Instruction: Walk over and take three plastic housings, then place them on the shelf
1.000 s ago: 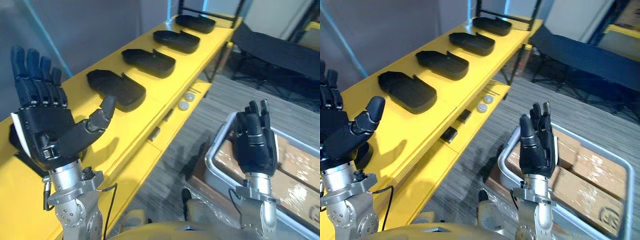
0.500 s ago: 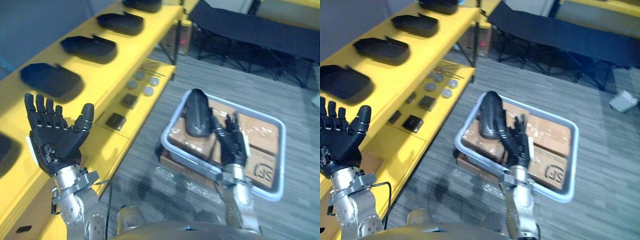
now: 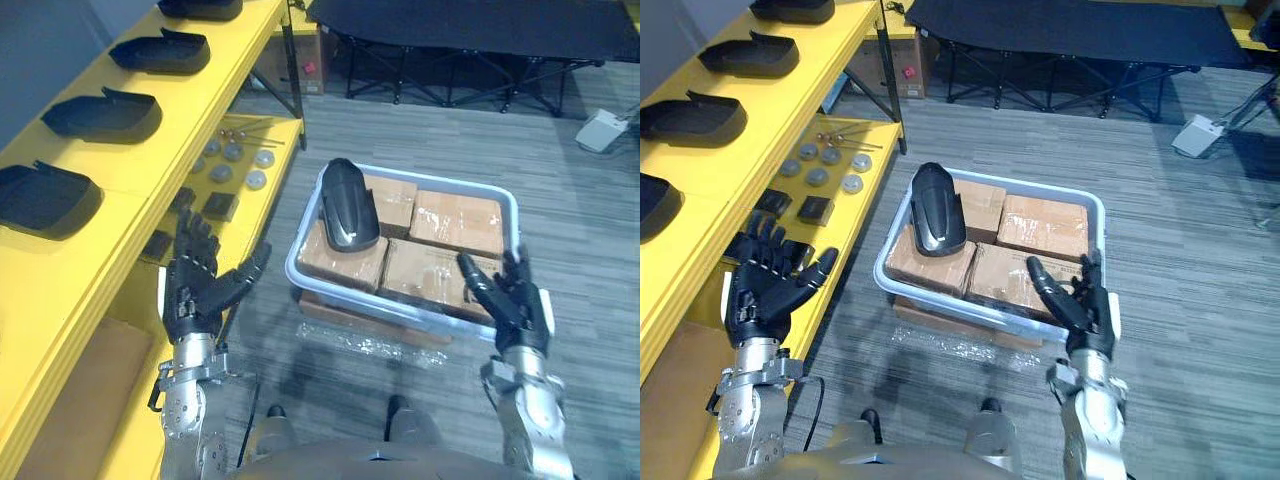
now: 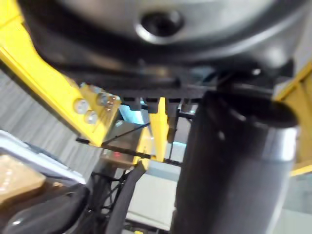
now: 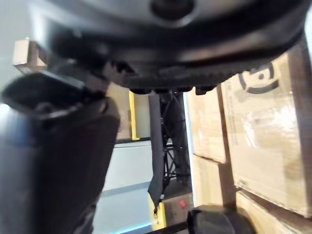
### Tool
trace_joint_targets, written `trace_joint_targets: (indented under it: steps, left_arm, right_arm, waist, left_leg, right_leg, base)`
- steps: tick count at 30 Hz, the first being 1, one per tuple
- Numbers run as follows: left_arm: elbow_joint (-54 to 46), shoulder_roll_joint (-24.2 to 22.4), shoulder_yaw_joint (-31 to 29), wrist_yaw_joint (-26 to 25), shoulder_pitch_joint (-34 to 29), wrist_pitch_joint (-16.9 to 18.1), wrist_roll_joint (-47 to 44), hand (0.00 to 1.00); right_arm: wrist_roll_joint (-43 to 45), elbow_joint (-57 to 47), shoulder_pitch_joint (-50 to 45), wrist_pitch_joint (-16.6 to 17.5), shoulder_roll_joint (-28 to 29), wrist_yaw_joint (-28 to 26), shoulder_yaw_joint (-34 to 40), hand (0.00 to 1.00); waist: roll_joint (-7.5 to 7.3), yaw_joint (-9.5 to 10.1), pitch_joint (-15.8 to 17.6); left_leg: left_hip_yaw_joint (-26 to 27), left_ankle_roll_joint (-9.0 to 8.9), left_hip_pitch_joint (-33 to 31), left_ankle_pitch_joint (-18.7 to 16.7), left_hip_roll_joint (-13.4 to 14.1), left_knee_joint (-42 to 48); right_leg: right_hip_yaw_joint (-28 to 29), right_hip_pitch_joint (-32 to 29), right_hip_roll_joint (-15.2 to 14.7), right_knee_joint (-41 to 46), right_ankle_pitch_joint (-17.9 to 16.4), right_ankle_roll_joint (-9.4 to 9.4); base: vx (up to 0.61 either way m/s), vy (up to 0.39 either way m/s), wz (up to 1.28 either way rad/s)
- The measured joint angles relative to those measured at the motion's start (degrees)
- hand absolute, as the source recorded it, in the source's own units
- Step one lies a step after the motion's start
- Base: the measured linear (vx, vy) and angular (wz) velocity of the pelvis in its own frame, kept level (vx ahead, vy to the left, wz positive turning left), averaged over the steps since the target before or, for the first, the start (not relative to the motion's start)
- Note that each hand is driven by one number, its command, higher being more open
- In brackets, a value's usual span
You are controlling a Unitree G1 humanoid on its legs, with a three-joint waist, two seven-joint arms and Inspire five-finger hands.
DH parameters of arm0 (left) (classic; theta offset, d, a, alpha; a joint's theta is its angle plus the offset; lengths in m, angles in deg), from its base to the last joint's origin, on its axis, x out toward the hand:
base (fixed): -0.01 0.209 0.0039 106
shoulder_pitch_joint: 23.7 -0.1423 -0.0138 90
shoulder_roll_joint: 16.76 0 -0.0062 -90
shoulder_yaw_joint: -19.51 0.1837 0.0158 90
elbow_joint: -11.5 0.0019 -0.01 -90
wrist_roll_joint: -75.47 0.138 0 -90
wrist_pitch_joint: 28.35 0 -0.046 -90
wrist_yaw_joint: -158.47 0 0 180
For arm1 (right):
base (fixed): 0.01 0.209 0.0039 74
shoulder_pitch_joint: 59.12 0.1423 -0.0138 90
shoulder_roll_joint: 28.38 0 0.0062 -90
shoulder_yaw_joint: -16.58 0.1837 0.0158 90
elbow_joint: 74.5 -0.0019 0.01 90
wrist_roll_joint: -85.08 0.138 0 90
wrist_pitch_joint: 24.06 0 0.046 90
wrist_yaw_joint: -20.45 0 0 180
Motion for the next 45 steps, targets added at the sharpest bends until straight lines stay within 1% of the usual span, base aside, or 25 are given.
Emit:
trace_joint_targets:
  steps: [1,3,4,5,7,9,10,12,13,16,18,19,21,23,24,26,28,29,31,33,34,39,41,43,45]
  left_arm:
    - [0.07,0.73,0.1,-0.03,0.61,-0.3,0.57,1.0]
    - [0.12,3.42,0.26,-0.25,4.47,-1.1,1.91,1.0]
    - [0.12,3.97,0.38,-0.28,5.43,-1.15,1.89,1.0]
    - [0.12,4.67,0.68,-0.26,6.79,-1.23,1.81,1.0]
    - [0.13,6.05,2.57,0.05,9.64,-1.34,1.85,1.0]
    - [0.23,6.2,4.39,0.89,9.99,-1.34,1.9,1.0]
    - [1.58,6.36,6.29,1.89,10.31,-1.34,1.78,1.0]
    - [3.35,6.35,8.15,2.31,10.77,-1.35,1.63,1.0]
    - [5.26,6.4,9.98,3.02,11.02,-1.38,1.59,1.0]
    - [7.36,6.43,11.42,3.71,11.01,-1.4,1.55,1.0]
    - [9.15,6.59,12.0,3.63,11.04,-1.4,1.93,1.0]
    - [9.24,6.64,12.34,3.52,11.06,-1.39,1.93,1.0]
    - [9.37,7.43,13.96,3.13,11.15,-1.38,1.94,1.0]
    - [9.96,7.61,14.63,2.48,10.82,-1.08,1.93,1.0]
    - [11.18,7.58,15.56,1.84,11.56,-1.01,1.93,1.0]
    - [12.75,7.54,17.37,0.8,12.6,-1.01,1.92,1.0]
    - [13.77,7.4,18.71,-0.38,13.04,-1.02,1.89,1.0]
    - [13.96,7.39,18.94,-0.51,13.16,-1.02,1.89,1.0]
    - [16.03,6.98,20.39,-1.53,13.5,-1.02,1.88,1.0]
    - [17.18,6.46,20.91,-2.14,13.97,-1.02,1.81,1.0]
    - [18.31,5.61,21.74,-3.27,14.56,-1.01,1.4,1.0]
    - [19.44,4.95,23.03,-5.35,15.07,-0.24,0.25,1.0]
    - [19.89,4.39,23.1,-6.07,15.45,-0.03,-0.67,1.0]
    - [20.16,3.75,23.03,-7.01,15.81,0.29,-0.72,1.0]
    - [20.32,3.55,22.81,-7.94,16.41,0.71,-0.71,1.0]
  right_arm:
    - [-1.14,2.04,2.36,-0.7,-0.75,0.85,-0.01,1.0]
    - [-2.51,10.12,13.89,-3.24,-6.12,3.95,-0.12,1.0]
    - [-3.04,12.3,17.24,-3.63,-7.59,4.72,-0.13,1.0]
    - [-3.28,15.3,22.5,-4.45,-9.62,6.01,-0.26,1.0]
    - [-3.27,21.07,34.63,-6.75,-15.0,8.65,-0.67,1.0]
    - [-3.28,23.93,42.12,-8.91,-18.6,10.0,-1.92,1.0]
    - [-3.24,28.21,47.66,-10.22,-21.39,10.67,-3.98,1.0]
    - [-3.21,31.57,50.88,-10.76,-23.02,11.5,-5.55,1.0]
    - [-3.15,34.43,53.72,-10.89,-23.81,12.8,-6.51,1.0]
    - [-3.21,35.76,56.98,-11.5,-24.01,14.97,-6.78,1.0]
    - [-3.18,37.81,59.74,-13.96,-24.87,15.46,-7.82,1.0]
    - [-3.18,38.56,60.49,-14.81,-25.47,15.38,-8.37,1.0]
    - [-3.17,41.88,62.63,-17.49,-27.79,15.25,-9.69,1.0]
    - [-3.22,45.57,65.55,-19.7,-29.09,14.64,-11.1,1.0]
    - [-3.21,47.08,66.98,-20.68,-30.56,14.46,-12.11,1.0]
    - [-3.21,48.38,68.62,-22.36,-32.86,14.46,-12.56,1.0]
    - [-3.18,50.77,71.01,-24.68,-34.72,14.62,-12.7,1.0]
    - [-3.19,51.23,71.23,-24.87,-34.95,14.68,-12.7,1.0]
    - [-3.15,54.85,72.81,-27.16,-36.32,15.99,-12.56,1.0]
    - [-3.16,54.92,72.81,-28.32,-37.01,17.16,-12.28,1.0]
    - [-3.35,54.73,73.85,-29.38,-37.58,18.81,-12.11,0.0]
    - [-3.43,53.42,75.07,-33.13,-37.63,23.33,-11.63,0.0]
    - [-3.92,53.09,74.84,-34.0,-39.27,24.89,-11.58,0.0]
    - [-4.36,51.82,73.77,-34.52,-41.48,24.62,-10.03,0.0]
    - [-8.14,50.77,72.21,-34.55,-42.14,24.54,-8.57,0.0]
  waist:
    - [-0.31,0.35,0.61]
    - [-0.87,1.86,4.42]
    - [-0.83,2.22,5.4]
    - [-0.6,2.71,6.59]
    - [0.42,4.88,9.48]
    - [0.86,5.78,9.98]
    - [0.9,7.25,10.07]
    - [1.09,8.29,10.19]
    - [1.3,9.29,10.97]
    - [1.8,10.05,12.68]
    - [2.11,11.42,13.33]
    - [2.38,11.63,13.78]
    - [3.13,12.94,14.35]
    - [3.46,13.35,14.49]
    - [4.24,13.54,14.87]
    - [5.1,14.33,15.28]
    - [5.42,14.67,15.44]
    - [5.51,14.75,15.47]
    - [6.15,15.58,15.65]
    - [6.7,16.0,15.91]
    - [7.48,16.49,16.18]
    - [7.88,17.83,16.24]
    - [7.92,18.18,16.25]
    - [8.01,18.51,16.29]
    - [8.02,18.24,16.29]
  left_leg:
    - [-0.39,0.04,-0.87,-0.14,-0.32,0.72]
    - [-1.55,0.54,-4.44,-0.18,-1.75,3.28]
    - [-1.93,0.6,-5.36,-0.18,-2.05,3.96]
    - [-2.62,0.87,-6.85,0.01,-2.45,4.79]
    - [-4.0,0.87,-9.91,0.52,-2.67,6.82]
    - [-5.15,0.82,-12.82,1.26,-2.9,7.72]
    - [-6.13,0.84,-14.43,1.29,-3.03,8.46]
    - [-7.64,0.83,-15.46,1.2,-3.33,9.49]
    - [-8.7,0.87,-16.25,0.88,-3.47,10.68]
    - [-10.31,1.15,-18.05,-0.02,-3.59,13.22]
    - [-10.83,1.32,-19.95,-1.12,-3.63,15.28]
    - [-11.04,1.44,-20.23,-1.28,-3.67,15.78]
    - [-11.83,1.62,-21.61,-1.58,-4.02,17.09]
    - [-12.27,1.66,-22.88,-1.51,-4.26,17.53]
    - [-12.67,1.67,-23.54,-1.51,-4.28,18.02]
    - [-12.78,1.71,-24.39,-1.41,-4.35,18.13]
    - [-13.13,1.66,-26.28,-0.86,-4.35,18.29]
    - [-13.17,1.65,-26.48,-0.85,-4.35,18.34]
    - [-13.28,1.65,-27.79,-0.83,-4.32,18.94]
    - [-13.35,1.65,-28.26,-0.84,-4.32,19.11]
    - [-13.43,1.66,-29.05,-0.84,-4.32,19.59]
    - [-13.68,1.79,-32.12,-0.81,-4.4,20.99]
    - [-13.92,1.9,-33.28,-0.74,-4.47,21.68]
    - [-13.89,1.99,-34.33,-0.69,-4.59,22.13]
    - [-13.86,2.17,-35.05,-0.58,-4.89,22.19]
  right_leg:
    - [-0.02,0.07,-0.21,-1.38,1.05,0.19]
    - [-0.71,0.24,-1.16,-5.48,4.68,0.52]
    - [-0.9,0.04,-1.33,-6.14,5.39,0.54]
    - [-1.37,-0.37,-1.52,-6.98,6.31,0.64]
    - [-2.46,-1.2,-1.4,-8.58,8.16,0.79]
    - [-3.65,-2.47,-1.28,-9.25,8.97,0.79]
    - [-3.98,-3.46,-1.18,-9.2,9.08,0.85]
    - [-4.52,-3.63,-1.16,-9.12,9.09,0.85]
    - [-5.26,-3.58,-1.12,-8.75,9.09,0.84]
    - [-6.87,-3.73,-1.02,-7.86,9.09,0.84]
    - [-7.6,-4.74,-1.01,-7.2,9.09,0.84]
    - [-7.85,-4.67,-1.04,-7.06,9.09,0.84]
    - [-8.75,-4.88,-1.18,-7.02,9.09,0.84]
    - [-9.51,-5.6,-1.32,-7.01,9.22,1.05]
    - [-9.93,-5.71,-1.24,-7.01,9.27,1.14]
    - [-10.05,-6.48,-1.27,-7.01,9.51,1.39]
    - [-10.4,-8.18,-1.2,-6.99,9.84,1.39]
    - [-10.46,-8.3,-1.19,-6.97,9.84,1.39]
    - [-10.46,-9.71,-1.22,-6.51,9.85,1.4]
    - [-10.56,-10.29,-1.29,-5.9,9.84,1.39]
    - [-10.99,-11.4,-1.5,-4.82,9.75,1.3]
    - [-11.47,-15.53,-2.39,-0.59,8.26,0.78]
    - [-11.68,-17.2,-3.05,1.79,7.26,0.85]
    - [-11.6,-18.78,-3.71,3.84,6.56,1.02]
    - [-11.61,-20.06,-4.42,5.63,5.87,0.99]
  base:
    - [-0.22,0.184,0.03]
    - [-0.21,0.149,0.15]
    - [-0.15,0.083,0.17]
    - [-0.18,0.083,0.18]
    - [-0.13,0.052,0.23]
    - [-0.06,0.022,0.28]
    - [-0.03,0.014,0.26]
    - [0.0,0.017,0.16]
    - [0.01,0.032,0.18]
    - [-0.02,0.05,0.21]
    - [-0.05,0.065,0.09]
    - [-0.06,0.065,0.11]
    - [-0.07,0.058,0.15]
    - [-0.07,0.033,0.1]
    - [-0.06,0.025,0.09]
    - [-0.08,0.027,0.02]
    - [-0.05,0.015,0.02]
    - [0.0,0.0,0.0]
    - [-0.01,0.004,-0.02]
    - [0.0,0.0,0.0]
    - [-0.04,0.01,-0.02]
    - [-0.07,0.012,-0.01]
    - [-0.07,0.001,0.07]
    - [-0.09,0.006,0.04]
    - [-0.07,0.009,0.04]
